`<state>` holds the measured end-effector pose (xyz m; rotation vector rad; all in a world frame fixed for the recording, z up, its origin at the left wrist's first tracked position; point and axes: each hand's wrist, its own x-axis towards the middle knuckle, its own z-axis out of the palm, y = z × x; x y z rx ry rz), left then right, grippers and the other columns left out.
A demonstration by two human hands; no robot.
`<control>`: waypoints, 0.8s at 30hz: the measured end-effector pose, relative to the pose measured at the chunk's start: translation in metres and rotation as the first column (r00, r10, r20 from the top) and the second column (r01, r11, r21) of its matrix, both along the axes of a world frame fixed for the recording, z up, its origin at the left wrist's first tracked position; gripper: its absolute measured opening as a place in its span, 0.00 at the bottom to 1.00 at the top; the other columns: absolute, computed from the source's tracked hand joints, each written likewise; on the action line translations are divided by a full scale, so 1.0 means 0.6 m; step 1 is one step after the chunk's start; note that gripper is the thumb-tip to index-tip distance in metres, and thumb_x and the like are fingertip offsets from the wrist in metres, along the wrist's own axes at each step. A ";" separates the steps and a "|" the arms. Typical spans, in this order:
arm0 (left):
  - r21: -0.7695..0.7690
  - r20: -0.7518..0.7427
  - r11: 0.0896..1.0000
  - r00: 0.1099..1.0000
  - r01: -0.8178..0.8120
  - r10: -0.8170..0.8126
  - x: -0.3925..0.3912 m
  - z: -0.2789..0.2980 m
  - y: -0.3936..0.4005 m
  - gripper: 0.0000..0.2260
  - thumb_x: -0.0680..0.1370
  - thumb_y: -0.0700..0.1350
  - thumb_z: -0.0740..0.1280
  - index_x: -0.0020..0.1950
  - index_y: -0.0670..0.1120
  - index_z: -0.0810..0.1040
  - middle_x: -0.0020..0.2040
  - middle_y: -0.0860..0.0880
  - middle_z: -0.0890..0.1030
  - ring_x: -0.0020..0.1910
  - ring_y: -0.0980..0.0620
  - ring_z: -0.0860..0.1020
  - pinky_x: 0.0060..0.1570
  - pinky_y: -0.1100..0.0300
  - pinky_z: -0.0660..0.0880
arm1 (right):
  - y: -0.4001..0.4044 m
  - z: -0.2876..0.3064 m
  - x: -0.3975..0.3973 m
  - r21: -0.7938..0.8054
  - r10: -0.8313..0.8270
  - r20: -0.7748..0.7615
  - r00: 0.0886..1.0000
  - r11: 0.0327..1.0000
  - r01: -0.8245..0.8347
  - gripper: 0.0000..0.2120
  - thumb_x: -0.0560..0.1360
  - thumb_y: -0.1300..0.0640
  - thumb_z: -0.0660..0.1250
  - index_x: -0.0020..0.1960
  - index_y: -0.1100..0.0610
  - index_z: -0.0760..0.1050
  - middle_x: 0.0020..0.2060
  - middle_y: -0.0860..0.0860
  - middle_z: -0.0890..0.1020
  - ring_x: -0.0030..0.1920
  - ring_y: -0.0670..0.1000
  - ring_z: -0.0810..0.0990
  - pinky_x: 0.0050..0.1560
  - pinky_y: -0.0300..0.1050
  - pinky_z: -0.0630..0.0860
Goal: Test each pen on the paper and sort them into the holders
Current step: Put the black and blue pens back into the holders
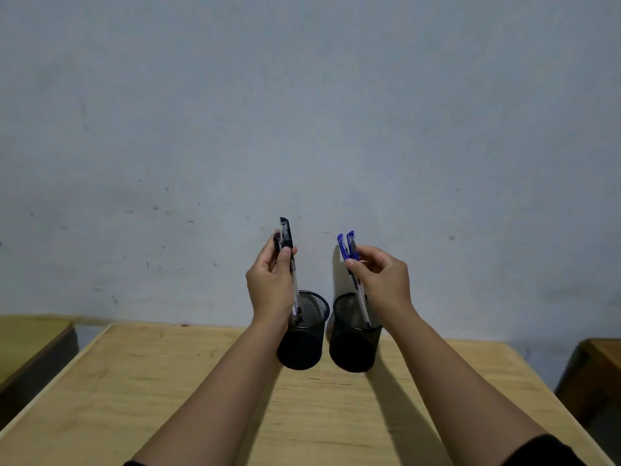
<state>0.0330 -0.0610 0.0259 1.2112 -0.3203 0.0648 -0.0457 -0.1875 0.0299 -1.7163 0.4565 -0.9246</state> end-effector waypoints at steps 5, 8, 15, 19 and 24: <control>0.038 -0.047 0.999 0.999 0.003 -0.001 0.000 -0.027 -0.001 0.16 0.78 0.38 0.61 0.66 0.44 0.72 0.59 0.42 0.80 0.51 0.54 0.80 0.58 0.58 0.76 | 0.000 -0.025 0.002 -0.030 0.020 -0.068 0.998 0.999 -0.022 0.12 0.70 0.65 0.71 0.52 0.55 0.81 0.42 0.51 0.84 0.45 0.52 0.81 0.54 0.52 0.80; 0.031 -0.069 1.000 0.998 -0.003 0.006 0.004 -0.029 0.000 0.15 0.78 0.38 0.61 0.65 0.44 0.73 0.58 0.41 0.80 0.54 0.50 0.80 0.61 0.52 0.74 | -0.002 -0.018 0.009 -0.023 0.015 -0.029 0.999 1.000 -0.015 0.12 0.70 0.66 0.72 0.52 0.56 0.81 0.42 0.53 0.84 0.43 0.51 0.81 0.54 0.52 0.80; 0.041 -0.084 0.999 0.996 -0.019 0.023 0.008 -0.033 0.005 0.15 0.78 0.38 0.61 0.65 0.45 0.74 0.57 0.41 0.81 0.56 0.47 0.80 0.60 0.51 0.75 | -0.002 0.000 0.027 -0.017 0.046 0.053 0.998 0.999 -0.045 0.13 0.70 0.67 0.71 0.54 0.58 0.81 0.43 0.53 0.84 0.45 0.50 0.81 0.51 0.44 0.79; 0.129 -0.090 0.991 0.995 -0.026 0.038 0.013 -0.051 0.009 0.15 0.78 0.40 0.62 0.64 0.47 0.75 0.56 0.44 0.81 0.55 0.49 0.80 0.61 0.49 0.74 | -0.001 -0.032 0.018 -0.097 0.018 -0.095 0.995 0.995 -0.028 0.12 0.70 0.64 0.72 0.52 0.56 0.81 0.42 0.51 0.83 0.45 0.51 0.81 0.51 0.44 0.79; 0.375 -0.032 0.926 0.998 -0.044 0.061 0.008 -0.057 0.016 0.15 0.78 0.42 0.63 0.64 0.51 0.74 0.59 0.49 0.79 0.54 0.55 0.76 0.55 0.63 0.70 | -0.004 -0.042 0.001 -0.238 -0.005 -0.307 0.952 0.969 -0.071 0.11 0.70 0.62 0.72 0.52 0.56 0.81 0.41 0.49 0.82 0.42 0.47 0.78 0.41 0.31 0.71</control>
